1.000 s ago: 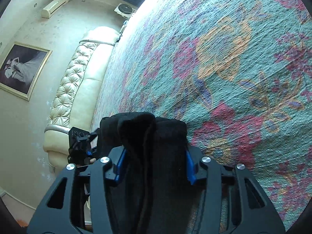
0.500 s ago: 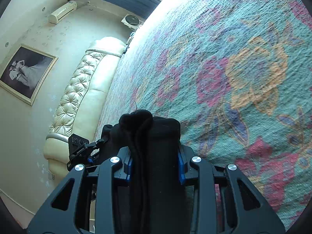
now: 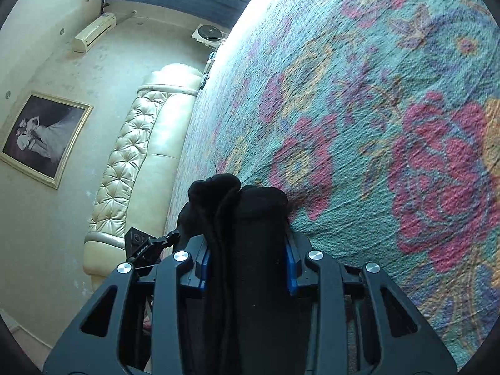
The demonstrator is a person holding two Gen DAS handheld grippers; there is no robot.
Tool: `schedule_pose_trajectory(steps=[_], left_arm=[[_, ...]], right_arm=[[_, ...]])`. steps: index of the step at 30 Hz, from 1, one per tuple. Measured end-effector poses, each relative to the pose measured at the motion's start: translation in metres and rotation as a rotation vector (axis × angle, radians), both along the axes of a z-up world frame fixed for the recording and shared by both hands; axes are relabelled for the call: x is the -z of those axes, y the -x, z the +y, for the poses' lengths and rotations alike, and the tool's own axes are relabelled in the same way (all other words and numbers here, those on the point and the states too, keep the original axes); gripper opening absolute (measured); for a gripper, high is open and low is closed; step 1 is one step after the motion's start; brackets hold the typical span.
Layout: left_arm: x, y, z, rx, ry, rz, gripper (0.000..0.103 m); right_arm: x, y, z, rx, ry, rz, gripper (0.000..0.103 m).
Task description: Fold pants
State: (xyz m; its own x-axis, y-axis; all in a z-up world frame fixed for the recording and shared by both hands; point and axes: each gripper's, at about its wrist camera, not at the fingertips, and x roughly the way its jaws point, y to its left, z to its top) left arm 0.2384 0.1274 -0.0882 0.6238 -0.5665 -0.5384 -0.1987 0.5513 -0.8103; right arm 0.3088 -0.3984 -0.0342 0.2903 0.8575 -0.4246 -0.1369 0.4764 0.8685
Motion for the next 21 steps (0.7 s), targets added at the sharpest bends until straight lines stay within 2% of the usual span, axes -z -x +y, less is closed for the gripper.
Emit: schedule_pose_trajectory(steps=[1, 5, 9, 13, 17, 21], left_arm=[[0.001, 0.008, 0.004, 0.001, 0.029, -0.009, 0.043], [-0.001, 0.045, 0.011, -0.007, 0.078, -0.052, 0.063], [-0.004, 0.093, 0.015, -0.015, 0.090, -0.061, 0.074], [-0.006, 0.137, 0.010, 0.028, 0.088, -0.045, 0.079], [0.001, 0.164, 0.001, 0.022, 0.143, -0.033, 0.080], [-0.002, 0.167, -0.007, 0.043, 0.074, -0.041, 0.082]], right_arm=[[-0.001, 0.003, -0.002, 0.003, -0.004, 0.006, 0.040], [-0.004, 0.026, -0.022, 0.005, -0.047, 0.037, 0.058], [-0.005, 0.059, -0.037, -0.023, -0.064, 0.057, 0.066], [-0.008, 0.089, -0.039, -0.073, -0.044, 0.063, 0.073], [-0.010, 0.108, -0.034, -0.082, -0.011, 0.049, 0.079], [-0.012, 0.113, -0.028, -0.047, 0.004, 0.044, 0.087]])
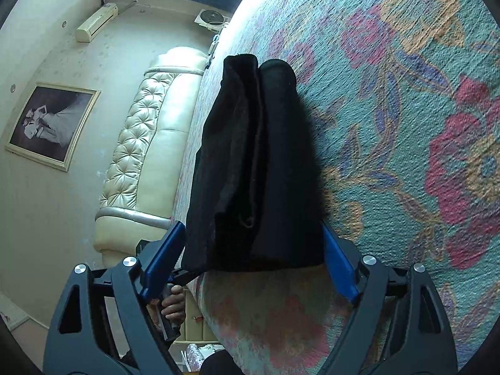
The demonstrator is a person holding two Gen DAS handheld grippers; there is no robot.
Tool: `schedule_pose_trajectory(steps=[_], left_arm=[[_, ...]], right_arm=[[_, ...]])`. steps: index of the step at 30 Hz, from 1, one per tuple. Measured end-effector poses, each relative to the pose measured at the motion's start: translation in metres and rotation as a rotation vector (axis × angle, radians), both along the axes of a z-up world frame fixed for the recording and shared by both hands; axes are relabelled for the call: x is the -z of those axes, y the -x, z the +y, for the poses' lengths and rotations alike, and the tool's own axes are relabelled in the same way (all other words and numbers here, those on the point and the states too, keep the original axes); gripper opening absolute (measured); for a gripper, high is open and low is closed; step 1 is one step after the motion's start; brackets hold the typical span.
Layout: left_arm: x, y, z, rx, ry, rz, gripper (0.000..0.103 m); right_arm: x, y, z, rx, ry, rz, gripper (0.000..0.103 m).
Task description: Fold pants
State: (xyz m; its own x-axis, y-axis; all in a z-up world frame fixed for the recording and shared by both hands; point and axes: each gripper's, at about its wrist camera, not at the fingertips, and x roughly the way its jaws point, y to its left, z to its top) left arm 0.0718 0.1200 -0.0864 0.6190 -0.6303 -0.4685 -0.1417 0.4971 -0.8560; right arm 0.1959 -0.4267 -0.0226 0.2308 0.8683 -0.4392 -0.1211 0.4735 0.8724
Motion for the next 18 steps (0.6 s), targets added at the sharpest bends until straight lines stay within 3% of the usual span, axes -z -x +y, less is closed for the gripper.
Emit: schedule_pose_trajectory(steps=[2, 6, 8, 9, 11, 14, 18], left_arm=[[-0.005, -0.011, -0.011, 0.002, -0.024, -0.004, 0.084], [-0.001, -0.023, -0.011, -0.010, 0.007, -0.014, 0.084], [-0.002, -0.030, -0.014, -0.011, 0.006, -0.023, 0.083], [-0.002, -0.029, -0.013, -0.013, -0.018, -0.019, 0.072], [-0.003, -0.030, -0.018, -0.018, -0.120, 0.022, 0.052], [-0.003, -0.027, -0.018, -0.036, -0.142, 0.024, 0.048], [-0.012, -0.033, -0.024, -0.033, -0.208, 0.042, 0.045]], right_arm=[[0.000, 0.000, 0.002, 0.011, 0.005, 0.002, 0.087], [-0.002, 0.003, 0.009, 0.014, 0.017, -0.010, 0.087], [-0.002, 0.004, 0.012, 0.016, 0.045, -0.016, 0.082], [-0.002, 0.005, 0.013, 0.021, 0.066, -0.016, 0.078], [0.003, 0.005, 0.014, 0.020, 0.098, -0.007, 0.057], [0.008, 0.006, 0.011, 0.026, 0.074, 0.002, 0.045], [0.009, 0.007, 0.008, 0.028, 0.040, 0.014, 0.039]])
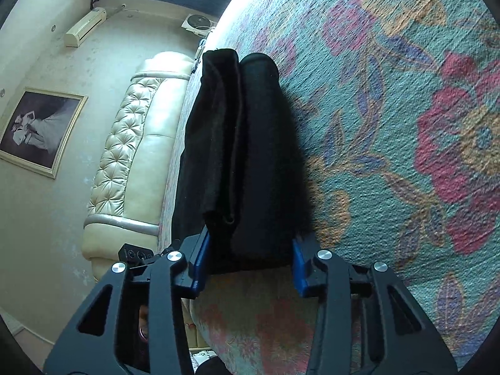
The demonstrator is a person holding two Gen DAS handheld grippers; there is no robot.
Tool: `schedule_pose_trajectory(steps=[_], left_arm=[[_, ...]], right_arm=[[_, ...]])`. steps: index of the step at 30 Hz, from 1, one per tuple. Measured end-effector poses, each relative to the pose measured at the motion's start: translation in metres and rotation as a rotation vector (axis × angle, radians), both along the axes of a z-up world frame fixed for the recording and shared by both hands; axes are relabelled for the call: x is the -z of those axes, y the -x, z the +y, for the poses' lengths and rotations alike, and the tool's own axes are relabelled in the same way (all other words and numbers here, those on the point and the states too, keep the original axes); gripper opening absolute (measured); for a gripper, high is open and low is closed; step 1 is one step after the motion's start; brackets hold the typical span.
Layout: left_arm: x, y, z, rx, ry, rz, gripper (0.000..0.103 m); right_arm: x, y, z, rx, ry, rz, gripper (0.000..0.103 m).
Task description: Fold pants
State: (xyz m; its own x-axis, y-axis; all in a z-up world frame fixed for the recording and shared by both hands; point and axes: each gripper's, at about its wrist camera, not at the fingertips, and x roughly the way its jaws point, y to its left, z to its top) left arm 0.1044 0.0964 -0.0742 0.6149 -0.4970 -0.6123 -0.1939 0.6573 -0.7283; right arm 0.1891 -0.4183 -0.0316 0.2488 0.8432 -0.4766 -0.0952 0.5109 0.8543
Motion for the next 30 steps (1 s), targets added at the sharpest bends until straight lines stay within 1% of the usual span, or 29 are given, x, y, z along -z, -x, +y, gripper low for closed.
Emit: schedule_pose_trajectory(steps=[5, 11, 14, 21, 30], left_arm=[[-0.001, -0.001, -0.001, -0.002, 0.004, 0.017, 0.043], [0.003, 0.009, 0.006, -0.003, 0.017, 0.014, 0.042], [0.002, 0.007, 0.005, -0.003, 0.017, 0.015, 0.042], [-0.003, 0.007, 0.002, 0.000, -0.011, 0.017, 0.042], [-0.004, 0.011, 0.003, 0.002, -0.020, 0.021, 0.040]], right_arm=[[0.001, 0.000, -0.004, 0.006, -0.013, 0.005, 0.036], [0.003, 0.000, -0.015, 0.010, -0.006, 0.001, 0.036], [0.001, 0.001, -0.013, 0.015, -0.001, -0.001, 0.036], [-0.003, 0.004, -0.008, 0.030, 0.003, -0.001, 0.036], [-0.004, 0.006, -0.010, 0.033, 0.006, -0.007, 0.034]])
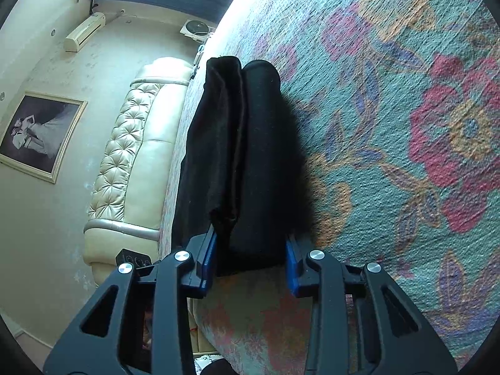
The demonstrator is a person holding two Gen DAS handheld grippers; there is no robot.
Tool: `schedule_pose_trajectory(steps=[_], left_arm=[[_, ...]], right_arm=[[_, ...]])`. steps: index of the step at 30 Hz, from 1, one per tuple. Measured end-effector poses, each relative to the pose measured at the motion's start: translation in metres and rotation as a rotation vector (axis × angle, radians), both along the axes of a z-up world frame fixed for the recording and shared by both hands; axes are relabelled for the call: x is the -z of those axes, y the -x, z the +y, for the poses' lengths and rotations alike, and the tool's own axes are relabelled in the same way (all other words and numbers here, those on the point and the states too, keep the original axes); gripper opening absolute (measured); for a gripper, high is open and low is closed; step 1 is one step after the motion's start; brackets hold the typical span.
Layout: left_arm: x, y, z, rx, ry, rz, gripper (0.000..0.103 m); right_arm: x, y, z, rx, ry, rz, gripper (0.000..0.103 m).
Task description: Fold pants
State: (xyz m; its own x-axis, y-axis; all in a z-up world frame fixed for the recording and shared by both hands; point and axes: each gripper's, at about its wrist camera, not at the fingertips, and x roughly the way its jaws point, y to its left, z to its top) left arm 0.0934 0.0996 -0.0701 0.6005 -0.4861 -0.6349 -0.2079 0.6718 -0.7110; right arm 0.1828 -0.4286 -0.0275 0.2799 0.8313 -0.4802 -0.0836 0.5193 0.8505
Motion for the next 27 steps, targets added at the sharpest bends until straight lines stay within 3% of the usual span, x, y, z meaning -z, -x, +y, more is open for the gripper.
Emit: schedule_pose_trajectory(steps=[8, 11, 15, 20, 22, 25, 27], left_arm=[[0.002, 0.002, 0.005, 0.009, -0.005, 0.004, 0.040], [0.005, 0.001, 0.008, 0.008, 0.002, 0.007, 0.040], [0.008, 0.000, 0.011, 0.009, 0.014, 0.008, 0.041], [0.011, 0.001, 0.011, 0.012, 0.022, 0.008, 0.041], [0.010, 0.001, 0.012, 0.014, 0.026, 0.008, 0.041], [0.008, 0.004, 0.012, 0.015, 0.024, 0.005, 0.041], [0.004, 0.006, 0.011, 0.015, 0.008, 0.001, 0.041]], right_arm=[[0.003, 0.003, -0.003, 0.004, -0.001, 0.004, 0.035], [0.009, 0.000, -0.006, 0.022, -0.007, 0.023, 0.049], [0.015, -0.005, -0.010, 0.053, -0.036, 0.043, 0.058], [0.010, -0.011, 0.006, 0.026, 0.018, 0.020, 0.067], [0.008, -0.012, 0.012, 0.010, 0.051, 0.007, 0.065], [0.013, -0.012, 0.007, 0.007, 0.047, 0.022, 0.043], [0.012, -0.009, 0.003, 0.010, 0.024, 0.018, 0.038]])
